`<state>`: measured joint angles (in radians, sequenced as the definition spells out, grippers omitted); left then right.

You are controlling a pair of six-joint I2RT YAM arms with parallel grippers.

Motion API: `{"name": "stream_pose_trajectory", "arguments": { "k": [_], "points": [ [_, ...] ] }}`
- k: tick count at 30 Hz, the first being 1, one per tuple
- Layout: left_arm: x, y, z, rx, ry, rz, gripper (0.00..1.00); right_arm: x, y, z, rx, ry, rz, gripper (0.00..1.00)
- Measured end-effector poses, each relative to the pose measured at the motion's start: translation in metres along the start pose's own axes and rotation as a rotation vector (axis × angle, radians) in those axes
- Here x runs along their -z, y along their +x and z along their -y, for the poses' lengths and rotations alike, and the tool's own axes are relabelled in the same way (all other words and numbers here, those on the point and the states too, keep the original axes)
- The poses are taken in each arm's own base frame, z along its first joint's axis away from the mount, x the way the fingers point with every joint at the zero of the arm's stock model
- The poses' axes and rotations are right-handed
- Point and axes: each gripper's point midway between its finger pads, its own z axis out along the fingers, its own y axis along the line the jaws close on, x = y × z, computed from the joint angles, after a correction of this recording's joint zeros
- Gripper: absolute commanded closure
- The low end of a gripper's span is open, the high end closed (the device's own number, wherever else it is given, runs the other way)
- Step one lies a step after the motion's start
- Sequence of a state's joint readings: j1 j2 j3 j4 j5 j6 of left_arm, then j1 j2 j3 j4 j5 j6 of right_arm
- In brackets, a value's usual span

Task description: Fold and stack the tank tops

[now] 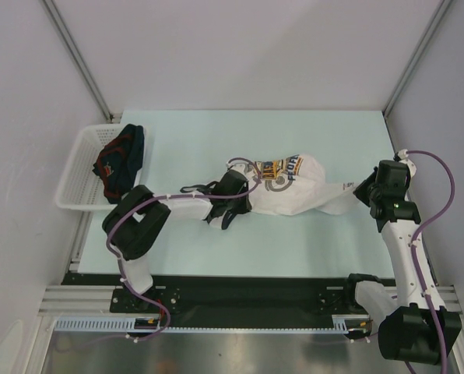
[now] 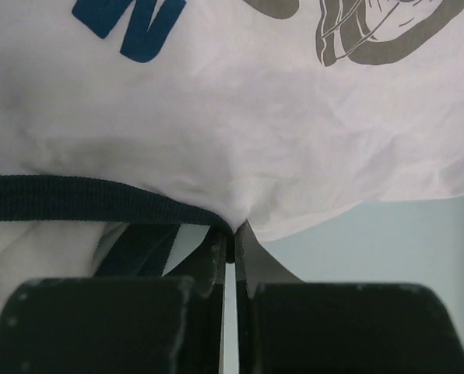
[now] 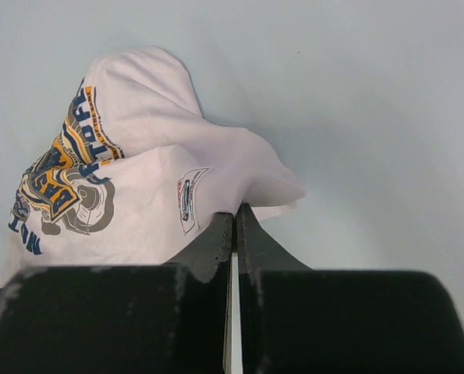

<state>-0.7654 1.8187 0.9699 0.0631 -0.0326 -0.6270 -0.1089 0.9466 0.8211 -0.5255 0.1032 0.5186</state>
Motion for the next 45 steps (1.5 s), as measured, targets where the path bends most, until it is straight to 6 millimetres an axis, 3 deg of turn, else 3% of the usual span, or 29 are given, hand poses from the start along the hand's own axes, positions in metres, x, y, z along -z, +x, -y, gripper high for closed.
{"name": "stream_pose_trajectory", "arguments": {
  "k": [3,6,9,14,18,21,27,32,35,41,45],
  "points": [
    [0.003,0.0,0.0,0.0,-0.007,-0.005,0.99,0.0,0.0,0.0,0.0,0.0,0.0,1.0],
    [0.02,-0.005,-0.003,-0.008,-0.038,-0.004,1.0,0.0,0.001,-0.001,0.0,-0.005,-0.004,1.0],
    [0.059,-0.029,0.002,-0.019,-0.049,0.061,1.0,-0.001,0.003,-0.004,0.0,-0.024,-0.019,1.0],
    [0.149,-0.073,0.016,-0.02,-0.011,0.229,1.0,0.003,0.009,-0.026,0.034,-0.119,-0.042,1.0],
    [0.194,-0.081,0.018,-0.008,0.02,0.284,1.0,0.013,0.021,-0.045,0.091,-0.189,-0.06,1.0],
    [0.21,-0.069,0.01,0.003,0.021,0.279,1.0,0.02,0.027,-0.051,0.118,-0.206,-0.064,1.0],
    [0.224,-0.031,-0.01,0.016,-0.001,0.218,1.0,0.039,0.018,-0.031,0.109,-0.145,0.018,1.0],
    [0.227,-0.029,-0.009,0.013,0.007,0.217,0.99,0.054,0.004,-0.021,0.083,-0.114,0.104,1.0],
    [0.206,-0.024,-0.007,0.002,-0.003,0.168,1.0,0.05,0.004,-0.017,0.082,-0.086,0.104,1.0],
    [0.145,-0.005,-0.014,-0.04,-0.084,0.022,1.0,0.018,0.02,-0.008,0.103,0.002,0.001,1.0],
    [0.123,-0.017,-0.009,-0.054,-0.095,-0.003,1.0,0.0,0.023,-0.004,0.103,0.047,-0.04,1.0]
  ]
}}
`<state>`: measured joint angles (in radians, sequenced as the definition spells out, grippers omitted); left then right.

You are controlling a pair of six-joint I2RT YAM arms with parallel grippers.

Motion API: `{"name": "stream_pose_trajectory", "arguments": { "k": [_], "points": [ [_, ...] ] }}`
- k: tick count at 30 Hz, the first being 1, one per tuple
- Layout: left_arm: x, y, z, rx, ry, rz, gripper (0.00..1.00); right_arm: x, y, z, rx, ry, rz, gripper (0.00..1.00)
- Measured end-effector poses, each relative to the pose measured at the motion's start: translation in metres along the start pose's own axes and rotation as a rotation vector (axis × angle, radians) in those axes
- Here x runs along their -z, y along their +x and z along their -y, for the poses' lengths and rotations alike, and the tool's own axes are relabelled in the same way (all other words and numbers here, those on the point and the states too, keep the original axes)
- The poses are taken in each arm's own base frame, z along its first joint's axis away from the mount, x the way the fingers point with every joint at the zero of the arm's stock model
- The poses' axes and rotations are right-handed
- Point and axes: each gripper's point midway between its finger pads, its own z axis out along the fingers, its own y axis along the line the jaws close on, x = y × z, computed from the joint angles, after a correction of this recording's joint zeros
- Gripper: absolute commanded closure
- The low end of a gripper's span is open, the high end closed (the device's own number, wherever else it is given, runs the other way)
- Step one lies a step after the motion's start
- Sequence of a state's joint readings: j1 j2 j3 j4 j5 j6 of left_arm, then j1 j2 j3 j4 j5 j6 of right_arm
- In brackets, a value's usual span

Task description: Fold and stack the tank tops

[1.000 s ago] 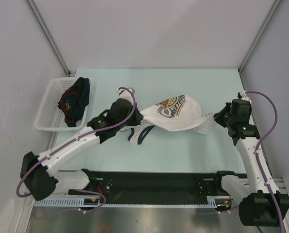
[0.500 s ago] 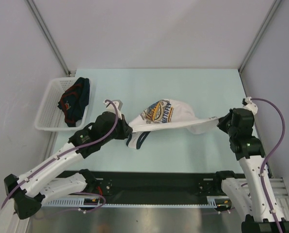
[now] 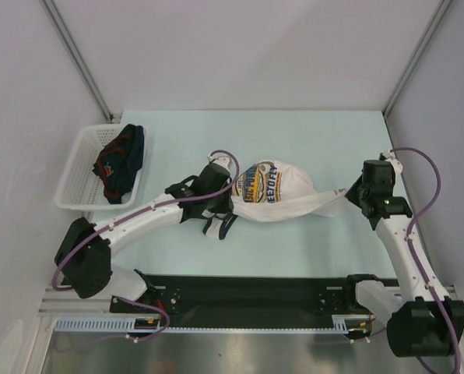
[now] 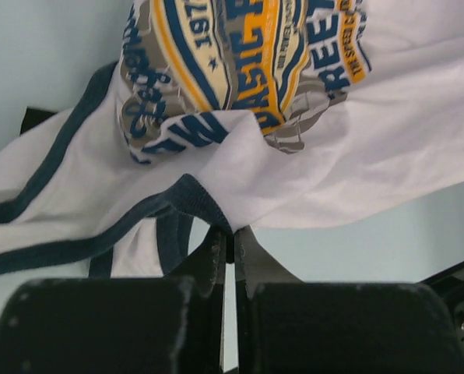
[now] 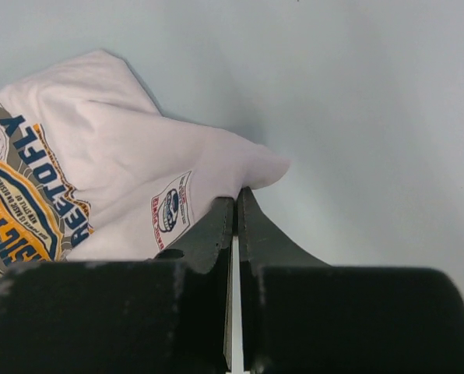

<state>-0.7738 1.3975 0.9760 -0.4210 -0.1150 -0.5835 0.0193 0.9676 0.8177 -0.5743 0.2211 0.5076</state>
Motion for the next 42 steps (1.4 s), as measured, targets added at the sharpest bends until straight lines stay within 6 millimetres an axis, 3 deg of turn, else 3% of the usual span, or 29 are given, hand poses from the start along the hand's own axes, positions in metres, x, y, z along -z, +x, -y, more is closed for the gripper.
{"name": "stream_pose_trajectory", "arguments": {
  "k": [6,13,15,17,21,25,33,37,39,42],
  "points": [
    [-0.027,-0.027,0.002,0.015,0.006,0.014,1.0,-0.038,0.004,0.005,-0.031,0.042,-0.07,1.0],
    [-0.041,-0.043,-0.036,0.088,-0.045,0.017,1.0,-0.078,0.019,0.0,-0.068,0.035,-0.17,0.96],
    [-0.041,-0.052,-0.049,0.114,-0.06,0.033,1.0,-0.087,0.021,-0.008,-0.074,0.01,-0.197,0.8],
    [-0.041,-0.058,-0.059,0.133,-0.073,0.045,0.99,-0.095,0.021,-0.016,-0.079,-0.014,-0.215,0.56],
    [-0.043,-0.062,-0.067,0.142,-0.084,0.054,1.0,-0.105,0.018,-0.026,-0.077,-0.045,-0.222,0.5],
    [-0.052,-0.055,-0.069,0.132,-0.086,0.026,1.0,-0.107,0.015,-0.029,-0.078,-0.059,-0.208,0.5],
    [-0.058,-0.052,-0.075,0.134,-0.095,0.008,1.0,-0.114,0.015,-0.033,-0.079,-0.078,-0.203,0.59],
    [-0.057,-0.054,-0.08,0.14,-0.102,0.011,1.0,-0.124,0.02,-0.034,-0.083,-0.08,-0.217,0.56],
    [-0.057,-0.055,-0.082,0.141,-0.103,0.012,1.0,-0.129,0.026,-0.033,-0.088,-0.072,-0.235,0.48],
    [-0.057,-0.055,-0.082,0.142,-0.102,0.012,1.0,-0.135,0.033,-0.031,-0.093,-0.063,-0.255,0.46]
  ]
}}
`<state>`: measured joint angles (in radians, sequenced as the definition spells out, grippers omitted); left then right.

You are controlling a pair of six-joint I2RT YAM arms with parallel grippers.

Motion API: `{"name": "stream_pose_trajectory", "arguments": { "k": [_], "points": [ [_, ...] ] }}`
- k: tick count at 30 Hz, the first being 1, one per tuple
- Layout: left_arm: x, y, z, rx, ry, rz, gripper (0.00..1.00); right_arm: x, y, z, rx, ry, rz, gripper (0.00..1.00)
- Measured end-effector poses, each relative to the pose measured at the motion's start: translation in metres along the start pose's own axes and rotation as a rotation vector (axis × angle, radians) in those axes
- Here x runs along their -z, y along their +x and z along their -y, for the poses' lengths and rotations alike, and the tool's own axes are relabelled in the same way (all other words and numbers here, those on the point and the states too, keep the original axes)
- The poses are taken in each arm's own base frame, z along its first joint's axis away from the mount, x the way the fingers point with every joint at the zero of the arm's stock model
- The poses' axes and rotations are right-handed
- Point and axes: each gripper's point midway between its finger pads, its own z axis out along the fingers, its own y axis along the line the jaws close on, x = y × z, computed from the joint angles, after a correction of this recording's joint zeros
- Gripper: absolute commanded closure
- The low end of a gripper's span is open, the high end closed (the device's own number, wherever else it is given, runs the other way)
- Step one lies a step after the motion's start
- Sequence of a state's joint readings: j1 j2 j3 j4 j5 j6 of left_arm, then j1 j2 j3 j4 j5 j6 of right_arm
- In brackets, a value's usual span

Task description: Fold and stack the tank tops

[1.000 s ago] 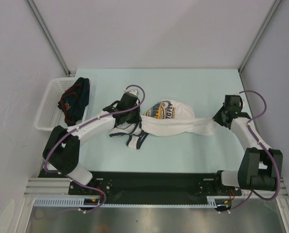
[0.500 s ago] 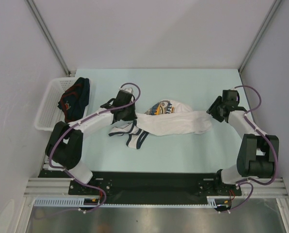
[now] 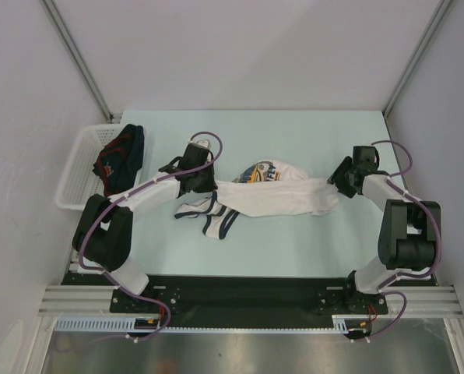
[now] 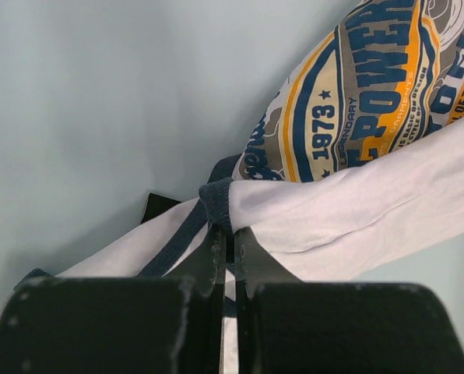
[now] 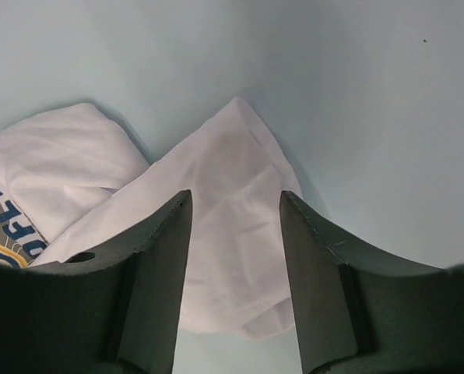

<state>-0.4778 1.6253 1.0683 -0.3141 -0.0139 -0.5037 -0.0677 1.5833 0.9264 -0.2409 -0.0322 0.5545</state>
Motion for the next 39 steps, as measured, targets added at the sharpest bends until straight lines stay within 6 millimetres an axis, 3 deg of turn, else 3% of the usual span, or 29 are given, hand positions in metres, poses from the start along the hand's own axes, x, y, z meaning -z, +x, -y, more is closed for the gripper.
{"name": "stream_pose_trajectory", "arguments": {
  "k": [9,16,30,33,34,36,39],
  "points": [
    [0.0,0.0,0.0,0.0,0.0,0.0,1.0,0.0,0.004,0.01,-0.044,0.006,0.021,0.6],
    [0.0,0.0,0.0,0.0,0.0,0.001,1.0,-0.002,0.001,0.009,-0.076,-0.007,0.038,0.5],
    [0.001,-0.001,0.0,0.0,0.002,0.004,1.0,-0.031,0.01,0.004,-0.124,-0.036,-0.01,0.55],
    [0.001,-0.002,0.001,0.0,0.004,0.007,1.0,-0.031,0.005,0.0,-0.129,-0.045,0.001,0.67],
    [0.002,-0.002,0.001,0.0,0.005,0.009,1.0,-0.031,0.003,-0.002,-0.13,-0.048,0.004,0.83],
    [0.002,-0.003,0.001,0.0,0.005,0.01,0.99,-0.031,-0.002,-0.006,-0.133,-0.055,0.014,0.97],
    [0.002,-0.002,0.002,-0.001,0.014,0.006,1.0,-0.03,-0.009,-0.011,-0.131,-0.059,0.032,1.0]
  ]
}}
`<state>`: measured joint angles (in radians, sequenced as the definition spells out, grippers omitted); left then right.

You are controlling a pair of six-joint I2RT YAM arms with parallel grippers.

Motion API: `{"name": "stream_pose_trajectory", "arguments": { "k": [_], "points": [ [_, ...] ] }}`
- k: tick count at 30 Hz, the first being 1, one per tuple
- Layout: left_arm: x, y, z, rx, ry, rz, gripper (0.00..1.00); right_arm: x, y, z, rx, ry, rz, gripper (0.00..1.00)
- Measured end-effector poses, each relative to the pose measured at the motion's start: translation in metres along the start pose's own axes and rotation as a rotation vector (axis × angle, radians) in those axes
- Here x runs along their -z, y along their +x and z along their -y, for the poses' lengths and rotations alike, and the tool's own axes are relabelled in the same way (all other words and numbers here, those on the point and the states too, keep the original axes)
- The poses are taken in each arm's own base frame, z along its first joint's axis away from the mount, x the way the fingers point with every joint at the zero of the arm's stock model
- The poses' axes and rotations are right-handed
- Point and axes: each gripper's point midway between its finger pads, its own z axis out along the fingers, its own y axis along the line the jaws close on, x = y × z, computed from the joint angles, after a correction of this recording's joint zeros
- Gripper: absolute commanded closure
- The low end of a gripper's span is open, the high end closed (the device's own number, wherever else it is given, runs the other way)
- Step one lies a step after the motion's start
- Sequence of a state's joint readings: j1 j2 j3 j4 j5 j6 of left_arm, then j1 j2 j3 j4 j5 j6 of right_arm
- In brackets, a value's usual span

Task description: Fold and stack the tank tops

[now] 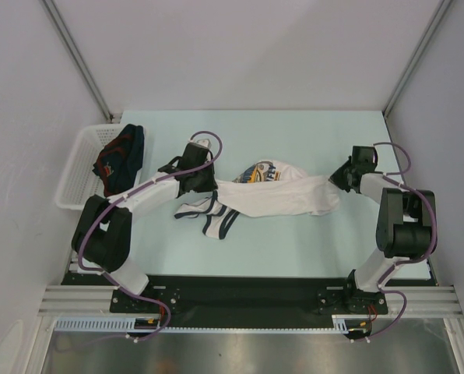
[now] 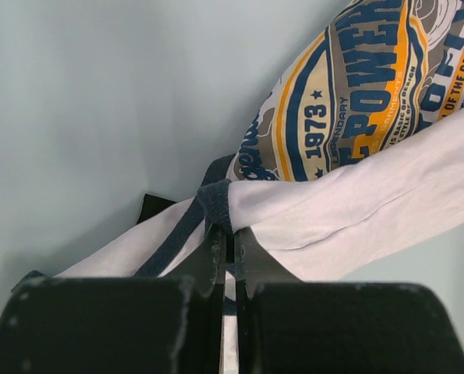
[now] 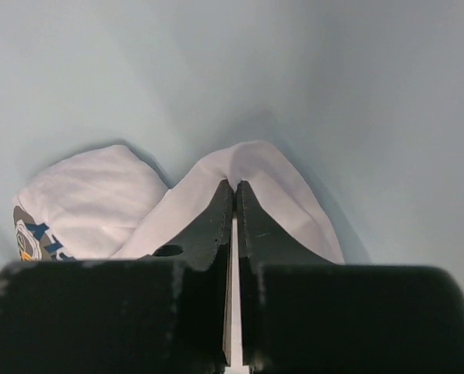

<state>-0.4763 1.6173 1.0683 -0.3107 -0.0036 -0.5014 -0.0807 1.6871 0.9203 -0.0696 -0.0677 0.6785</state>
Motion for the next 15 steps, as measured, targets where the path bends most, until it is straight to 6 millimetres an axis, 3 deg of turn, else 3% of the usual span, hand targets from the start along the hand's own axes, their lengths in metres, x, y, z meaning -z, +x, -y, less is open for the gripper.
{"name": "stream_pose_trajectory", "arguments": {
  "k": [5,8,12,15],
  "points": [
    [0.001,0.0,0.002,-0.005,0.012,-0.003,0.99,0.003,-0.004,-0.001,0.012,0.016,0.022,1.0],
    [0.003,-0.001,0.004,-0.006,0.021,0.001,0.92,0.012,-0.009,-0.003,0.024,0.02,0.047,1.0],
    [0.007,-0.003,0.007,-0.015,0.039,0.005,0.66,0.026,-0.021,-0.01,0.036,-0.001,0.096,1.0],
    [0.009,-0.005,0.01,-0.016,0.055,0.013,0.55,0.029,-0.024,-0.012,0.036,-0.008,0.105,1.0]
  ]
}}
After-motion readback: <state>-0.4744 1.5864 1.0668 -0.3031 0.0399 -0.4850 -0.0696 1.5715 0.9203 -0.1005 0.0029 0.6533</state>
